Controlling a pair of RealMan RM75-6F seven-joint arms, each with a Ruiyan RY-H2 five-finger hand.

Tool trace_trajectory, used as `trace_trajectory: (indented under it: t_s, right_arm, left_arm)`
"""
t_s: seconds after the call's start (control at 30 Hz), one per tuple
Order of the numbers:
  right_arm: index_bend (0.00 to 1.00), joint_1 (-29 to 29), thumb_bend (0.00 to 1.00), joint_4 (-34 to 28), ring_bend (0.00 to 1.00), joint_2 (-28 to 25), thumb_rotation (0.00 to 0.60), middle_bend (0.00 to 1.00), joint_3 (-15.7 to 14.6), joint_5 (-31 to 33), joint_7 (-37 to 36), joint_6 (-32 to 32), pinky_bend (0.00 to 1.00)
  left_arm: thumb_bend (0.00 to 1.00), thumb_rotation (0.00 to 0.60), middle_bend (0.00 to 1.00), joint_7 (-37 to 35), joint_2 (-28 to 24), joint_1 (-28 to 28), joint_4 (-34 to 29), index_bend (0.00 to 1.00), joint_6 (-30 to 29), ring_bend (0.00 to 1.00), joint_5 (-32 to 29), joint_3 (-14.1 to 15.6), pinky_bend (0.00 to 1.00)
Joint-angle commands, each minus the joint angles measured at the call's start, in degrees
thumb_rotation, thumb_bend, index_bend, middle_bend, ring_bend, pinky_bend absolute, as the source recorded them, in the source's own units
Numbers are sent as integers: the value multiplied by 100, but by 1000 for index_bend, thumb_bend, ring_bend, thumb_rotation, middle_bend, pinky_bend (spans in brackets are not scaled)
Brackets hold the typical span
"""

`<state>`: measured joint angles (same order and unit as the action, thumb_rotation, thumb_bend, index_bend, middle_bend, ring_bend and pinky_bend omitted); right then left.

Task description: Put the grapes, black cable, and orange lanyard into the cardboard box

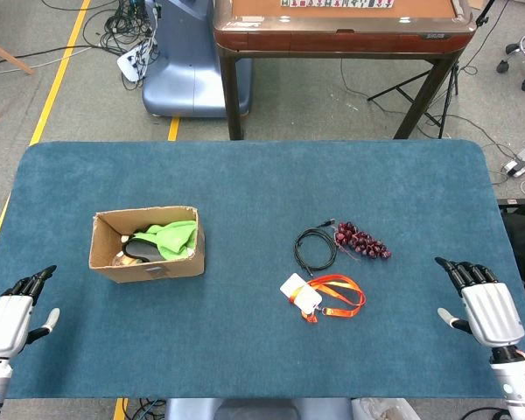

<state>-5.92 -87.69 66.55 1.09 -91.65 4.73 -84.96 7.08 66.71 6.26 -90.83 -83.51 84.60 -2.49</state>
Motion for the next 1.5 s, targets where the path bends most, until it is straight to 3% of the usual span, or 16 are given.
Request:
trace_trajectory:
  t_s: [0.03, 0.27, 0.57, 0.73, 1.17, 1.5]
  right_arm:
    - [188, -10, 0, -15, 247, -19, 600, 293, 0, 38, -7, 47, 303]
    - [188, 31, 0, -42, 246, -56, 600, 294, 18, 81, -90, -14, 303]
    - [197, 68, 0, -46, 247, -60, 600, 297, 9, 45, -120, -87, 303]
    - [197, 78, 0, -42, 246, -78, 600, 297, 29, 76, -162, -97, 303]
    - [201, 164, 0, -31, 247, -105, 600, 298, 18, 31, -277, -244, 303]
    - [201, 177, 0, -28, 246, -151, 600, 298, 6, -23, -382, -269, 303]
  left_arm:
    - [331, 600, 258, 80, 14, 25, -1, 144, 82, 273, -65, -2, 472]
    - [333, 600, 259, -227, 112, 79, 128, 174, 90, 272, -14, -39, 472]
    - [94, 600, 246, -1094, 239, 119, 170, 160, 226, 220, -476, -326, 468]
    - [7, 600, 193, -1435, 204, 232, 150, 115, 571, 169, -741, -427, 404]
    - [0, 600, 131, -2749, 88, 702, 85, 74, 1615, 125, -1234, -799, 356]
    - [0, 600, 131, -2335, 181, 1117, -42, 73, 2093, 130, -1465, -879, 356]
